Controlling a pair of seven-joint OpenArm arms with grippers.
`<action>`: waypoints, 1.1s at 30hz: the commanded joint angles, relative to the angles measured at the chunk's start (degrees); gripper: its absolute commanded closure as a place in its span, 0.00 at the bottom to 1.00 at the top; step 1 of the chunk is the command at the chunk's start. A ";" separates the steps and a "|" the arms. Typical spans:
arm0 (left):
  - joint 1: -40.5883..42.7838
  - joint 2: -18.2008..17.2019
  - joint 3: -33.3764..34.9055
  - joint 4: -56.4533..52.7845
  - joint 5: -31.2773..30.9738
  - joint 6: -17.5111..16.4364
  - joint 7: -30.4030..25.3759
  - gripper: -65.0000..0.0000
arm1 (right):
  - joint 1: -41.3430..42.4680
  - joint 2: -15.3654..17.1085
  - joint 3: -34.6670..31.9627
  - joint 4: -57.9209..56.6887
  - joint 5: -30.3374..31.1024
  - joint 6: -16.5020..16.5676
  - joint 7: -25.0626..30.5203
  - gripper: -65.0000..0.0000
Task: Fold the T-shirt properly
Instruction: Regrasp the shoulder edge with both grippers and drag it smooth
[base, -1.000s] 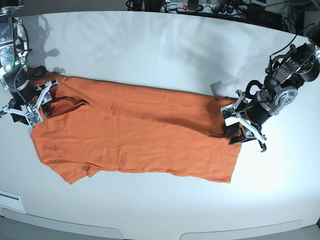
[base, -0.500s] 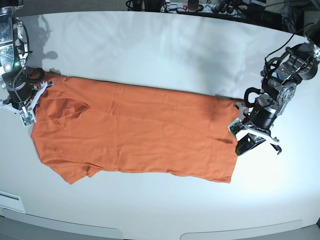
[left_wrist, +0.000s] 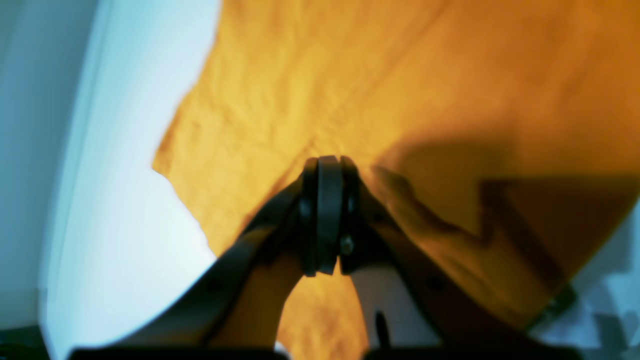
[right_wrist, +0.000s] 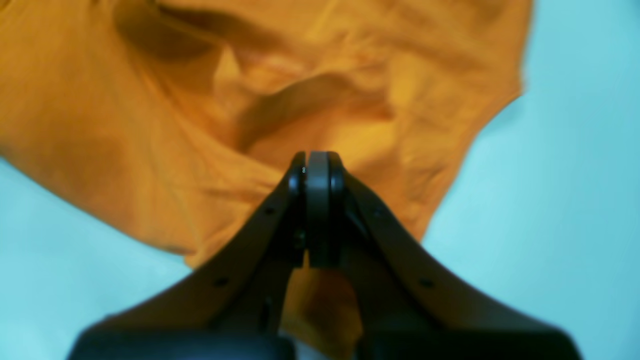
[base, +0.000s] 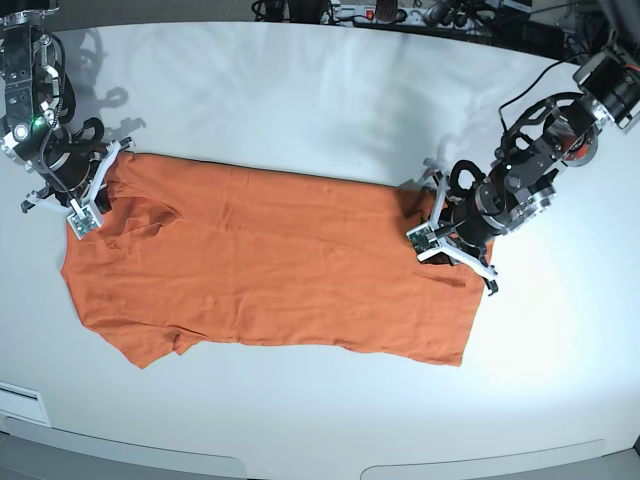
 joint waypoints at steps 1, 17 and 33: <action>-1.62 -0.28 -0.66 -0.83 -0.15 -0.07 -0.70 1.00 | 0.59 0.44 0.57 -0.50 -0.20 0.28 0.79 1.00; 2.03 -0.44 -0.66 -3.17 -11.63 -16.52 10.71 1.00 | -5.49 -1.27 0.59 -7.78 -3.21 3.50 -5.46 1.00; 13.81 -11.78 -0.66 14.23 -7.19 -13.49 10.75 1.00 | -23.26 -1.11 0.70 0.76 -12.94 -6.91 -5.07 1.00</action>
